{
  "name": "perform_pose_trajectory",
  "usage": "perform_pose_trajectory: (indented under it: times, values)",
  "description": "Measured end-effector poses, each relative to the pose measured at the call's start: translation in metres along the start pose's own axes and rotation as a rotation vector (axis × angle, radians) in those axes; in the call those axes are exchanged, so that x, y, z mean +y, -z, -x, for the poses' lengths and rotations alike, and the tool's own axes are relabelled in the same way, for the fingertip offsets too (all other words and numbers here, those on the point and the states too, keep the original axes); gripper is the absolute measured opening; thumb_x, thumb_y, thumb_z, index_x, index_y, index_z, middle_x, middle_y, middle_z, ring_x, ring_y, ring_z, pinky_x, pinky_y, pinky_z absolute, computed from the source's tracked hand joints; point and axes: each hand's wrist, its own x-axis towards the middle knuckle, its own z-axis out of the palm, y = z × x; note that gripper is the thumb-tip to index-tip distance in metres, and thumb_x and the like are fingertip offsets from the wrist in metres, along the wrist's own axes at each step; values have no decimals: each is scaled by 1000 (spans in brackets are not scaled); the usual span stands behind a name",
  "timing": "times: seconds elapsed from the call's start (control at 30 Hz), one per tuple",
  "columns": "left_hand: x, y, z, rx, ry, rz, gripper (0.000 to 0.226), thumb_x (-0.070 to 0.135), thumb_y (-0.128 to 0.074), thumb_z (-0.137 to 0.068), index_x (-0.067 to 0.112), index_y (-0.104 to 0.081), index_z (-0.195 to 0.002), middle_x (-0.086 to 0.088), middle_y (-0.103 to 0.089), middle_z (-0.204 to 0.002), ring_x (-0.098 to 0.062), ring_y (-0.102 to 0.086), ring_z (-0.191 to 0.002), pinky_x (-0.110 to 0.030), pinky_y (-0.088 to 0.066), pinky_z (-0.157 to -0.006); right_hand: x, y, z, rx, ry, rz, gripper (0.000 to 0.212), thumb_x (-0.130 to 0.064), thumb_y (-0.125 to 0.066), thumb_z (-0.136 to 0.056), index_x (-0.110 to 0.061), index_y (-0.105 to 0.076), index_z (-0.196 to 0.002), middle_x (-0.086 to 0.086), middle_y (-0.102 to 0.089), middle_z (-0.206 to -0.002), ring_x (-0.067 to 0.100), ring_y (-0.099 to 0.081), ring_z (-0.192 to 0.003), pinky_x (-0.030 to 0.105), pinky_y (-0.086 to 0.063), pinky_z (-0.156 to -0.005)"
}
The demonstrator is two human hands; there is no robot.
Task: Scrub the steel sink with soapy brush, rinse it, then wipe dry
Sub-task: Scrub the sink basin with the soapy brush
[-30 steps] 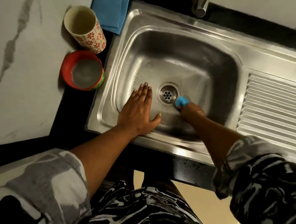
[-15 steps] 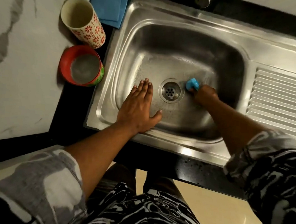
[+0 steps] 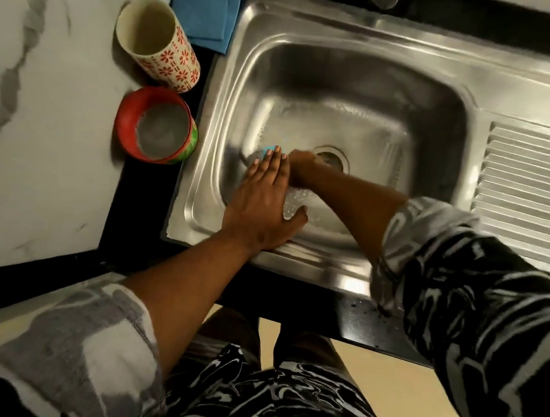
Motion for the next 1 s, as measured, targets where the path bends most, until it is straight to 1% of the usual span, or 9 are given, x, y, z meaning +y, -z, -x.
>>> perform_pose_trajectory:
  times: [0.1,0.17,0.27,0.37,0.47,0.6,0.77,0.9,1.0]
  values:
    - [1,1,0,-3,-1,-5,105,67,-38,-90,1,-12,-167,-20,-8,-176,-28,-5,-164,-44,-10,-133,31,-33,30,-50,11,76,51,-48,-47,-104,-6,-61,-128,14,-66,-124,32,-64,-114,39,-50,-91]
    - [1,1,1,-1,0,-8,105,68,-37,-91,1,-12,-167,-20,-8,-176,-28,-5,-164,-44,-10,-133,70,-49,51,-35,-77,8,55,-53,-50,-103,-6,-59,-130,14,-67,-123,31,-64,-112,38,-48,-92]
    - [0,0,1,4,-4,-3,105,68,-40,-92,0,-12,-167,-21,-8,-175,-28,-6,-164,-45,-12,-133,112,-50,56,-6,-205,31,63,-60,-49,-101,-4,-58,-129,17,-67,-122,32,-64,-109,37,-47,-89]
    - [0,0,1,3,-4,1,105,68,-41,-92,0,-13,-167,-21,-9,-175,-29,-7,-164,-45,-13,-133,98,-41,41,33,-172,23,62,-58,-46,-103,-3,-58,-129,19,-66,-124,33,-64,-112,37,-47,-89]
    - [1,1,2,-6,3,-7,104,67,-40,-92,1,-12,-167,-20,-9,-175,-28,-7,-164,-45,-12,-133,65,-30,27,96,-149,-126,64,-57,-46,-103,-3,-54,-138,20,-63,-130,37,-61,-119,39,-46,-93]
    - [2,1,1,-19,2,-4,104,67,-40,-92,1,-12,-167,-20,-8,-176,-28,-6,-164,-44,-10,-133,64,-33,18,179,-241,-239,69,-61,-47,-100,-4,-51,-139,19,-63,-130,37,-61,-117,40,-48,-91]
    - [3,1,2,-14,4,-25,105,68,-39,-91,0,-13,-167,-20,-10,-176,-28,-8,-164,-44,-12,-133,79,-65,37,32,-199,-207,69,-61,-48,-101,-4,-53,-139,17,-62,-134,34,-60,-120,38,-46,-96]
    - [3,3,1,-16,3,-37,105,69,-37,-92,2,-10,-168,-18,-6,-176,-27,-5,-164,-43,-10,-133,74,-66,37,7,-155,-76,61,-55,-44,-104,-4,-56,-135,16,-64,-130,31,-63,-115,37,-48,-91]
    - [3,3,1,-23,8,-45,105,68,-37,-92,2,-9,-168,-19,-7,-176,-27,-5,-164,-43,-9,-133,43,-52,21,120,-191,-130,39,-38,-53,-103,-8,-60,-127,11,-68,-123,27,-66,-109,35,-49,-80]
